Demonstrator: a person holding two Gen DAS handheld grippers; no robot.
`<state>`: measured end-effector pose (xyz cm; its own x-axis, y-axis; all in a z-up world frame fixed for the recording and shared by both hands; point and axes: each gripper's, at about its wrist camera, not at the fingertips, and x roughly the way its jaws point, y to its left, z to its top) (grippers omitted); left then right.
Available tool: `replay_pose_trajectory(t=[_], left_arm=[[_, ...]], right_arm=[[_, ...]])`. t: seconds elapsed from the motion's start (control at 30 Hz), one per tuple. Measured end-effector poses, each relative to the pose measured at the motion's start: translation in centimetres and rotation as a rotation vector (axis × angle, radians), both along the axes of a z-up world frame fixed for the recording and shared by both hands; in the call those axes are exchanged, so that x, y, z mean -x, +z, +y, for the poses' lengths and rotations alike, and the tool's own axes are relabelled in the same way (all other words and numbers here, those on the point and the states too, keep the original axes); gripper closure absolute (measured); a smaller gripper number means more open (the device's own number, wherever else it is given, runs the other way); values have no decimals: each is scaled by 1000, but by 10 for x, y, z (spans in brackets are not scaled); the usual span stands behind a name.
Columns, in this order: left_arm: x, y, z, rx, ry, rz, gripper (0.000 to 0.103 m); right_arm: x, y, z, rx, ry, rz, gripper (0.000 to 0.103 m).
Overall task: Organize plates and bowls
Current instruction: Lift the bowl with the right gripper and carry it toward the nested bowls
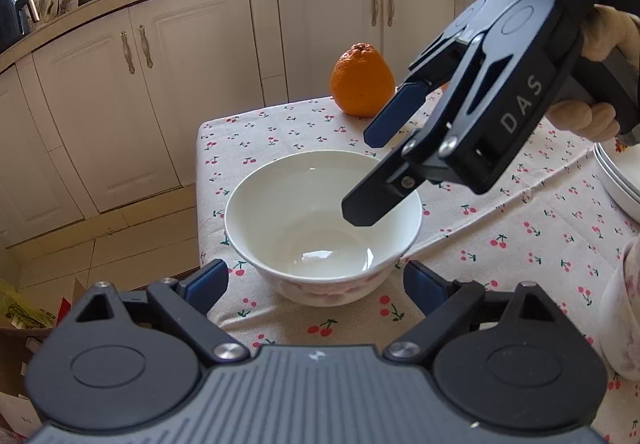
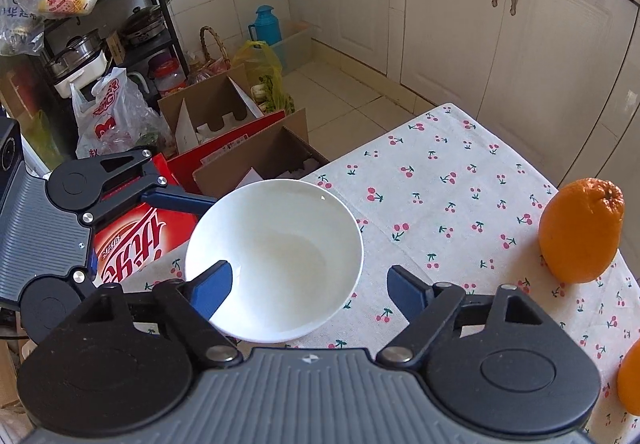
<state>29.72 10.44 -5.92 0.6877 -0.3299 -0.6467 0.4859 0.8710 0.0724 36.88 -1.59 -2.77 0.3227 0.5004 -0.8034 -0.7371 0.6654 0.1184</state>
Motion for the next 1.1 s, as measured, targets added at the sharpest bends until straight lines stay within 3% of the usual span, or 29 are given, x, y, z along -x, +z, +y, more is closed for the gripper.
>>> replay_pose_trajectory(t=[0.37, 0.53, 0.87, 1.1], left_arm=[[-10, -4, -7, -4, -46, -9, 14], [-11, -4, -6, 4, -46, -7, 14], [-7, 3, -6, 17, -33, 15, 14], [18, 21, -9, 6, -32, 13, 14]], right_arm=[[-20, -16, 3, -28, -12, 79, 36], [-25, -19, 3, -46, -16, 104, 41], [-16, -10, 5, -47, -8, 92, 41], [8, 7, 0, -63, 15, 78, 41]])
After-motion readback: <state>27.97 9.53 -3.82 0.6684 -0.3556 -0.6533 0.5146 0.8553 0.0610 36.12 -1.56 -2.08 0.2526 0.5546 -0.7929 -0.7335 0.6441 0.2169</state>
